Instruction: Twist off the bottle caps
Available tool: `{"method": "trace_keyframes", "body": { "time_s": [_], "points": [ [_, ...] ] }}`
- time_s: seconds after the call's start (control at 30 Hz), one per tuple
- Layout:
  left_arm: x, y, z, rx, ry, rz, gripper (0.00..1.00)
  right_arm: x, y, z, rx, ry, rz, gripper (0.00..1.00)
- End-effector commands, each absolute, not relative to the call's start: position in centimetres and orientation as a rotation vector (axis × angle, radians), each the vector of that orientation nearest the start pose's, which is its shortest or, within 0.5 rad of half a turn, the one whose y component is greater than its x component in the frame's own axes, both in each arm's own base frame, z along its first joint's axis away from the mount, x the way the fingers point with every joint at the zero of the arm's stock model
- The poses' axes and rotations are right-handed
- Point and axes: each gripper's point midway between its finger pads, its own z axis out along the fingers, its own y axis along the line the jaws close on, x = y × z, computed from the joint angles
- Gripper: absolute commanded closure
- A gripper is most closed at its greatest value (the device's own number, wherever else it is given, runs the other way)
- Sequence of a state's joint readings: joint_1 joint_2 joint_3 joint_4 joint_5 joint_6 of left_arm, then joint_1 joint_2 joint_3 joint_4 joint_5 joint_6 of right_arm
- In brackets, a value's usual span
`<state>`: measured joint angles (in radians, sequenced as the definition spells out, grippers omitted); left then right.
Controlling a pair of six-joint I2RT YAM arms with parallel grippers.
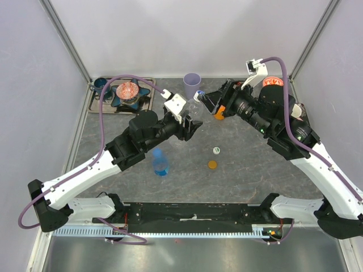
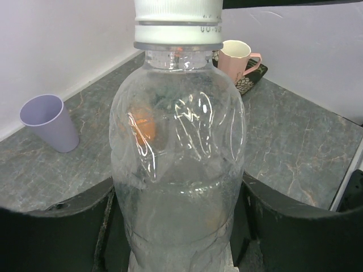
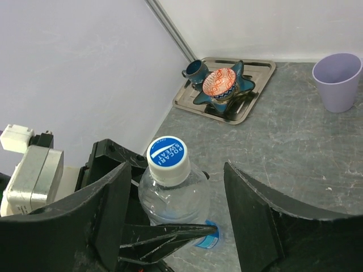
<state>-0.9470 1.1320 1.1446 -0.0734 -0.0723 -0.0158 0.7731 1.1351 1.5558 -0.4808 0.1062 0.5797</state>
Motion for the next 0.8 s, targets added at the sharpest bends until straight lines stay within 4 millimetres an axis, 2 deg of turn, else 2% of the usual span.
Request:
{"method": "trace_keyframes", "body": {
  "time_s": [0.0, 0.37, 0.57, 0.67, 0.77],
  "points": [
    [24.8, -31.4, 37.3, 0.686, 1.458, -0.623, 0.55, 26.0, 25.4, 46.7, -0.04, 1.674, 0.947, 0.29],
    [24.6, -31.6, 37.2, 0.698, 1.456, -0.623, 0.55, 27.0, 26.5, 45.7, -0.05, 1.695, 0.942, 0.37],
    [24.6, -31.8, 36.7, 0.706, 1.465, -0.624, 0.55, 27.2, 26.7, 45.3, -0.051, 1.694, 0.939, 0.45],
    [24.7, -31.8, 36.6, 0.707, 1.467, -0.621, 0.55, 27.2, 26.8, 45.1, -0.053, 1.697, 0.938, 0.51],
    [24.6, -31.8, 36.6, 0.711, 1.466, -0.624, 0.55, 27.3, 26.8, 44.7, -0.052, 1.702, 0.935, 0.61]
  ]
}}
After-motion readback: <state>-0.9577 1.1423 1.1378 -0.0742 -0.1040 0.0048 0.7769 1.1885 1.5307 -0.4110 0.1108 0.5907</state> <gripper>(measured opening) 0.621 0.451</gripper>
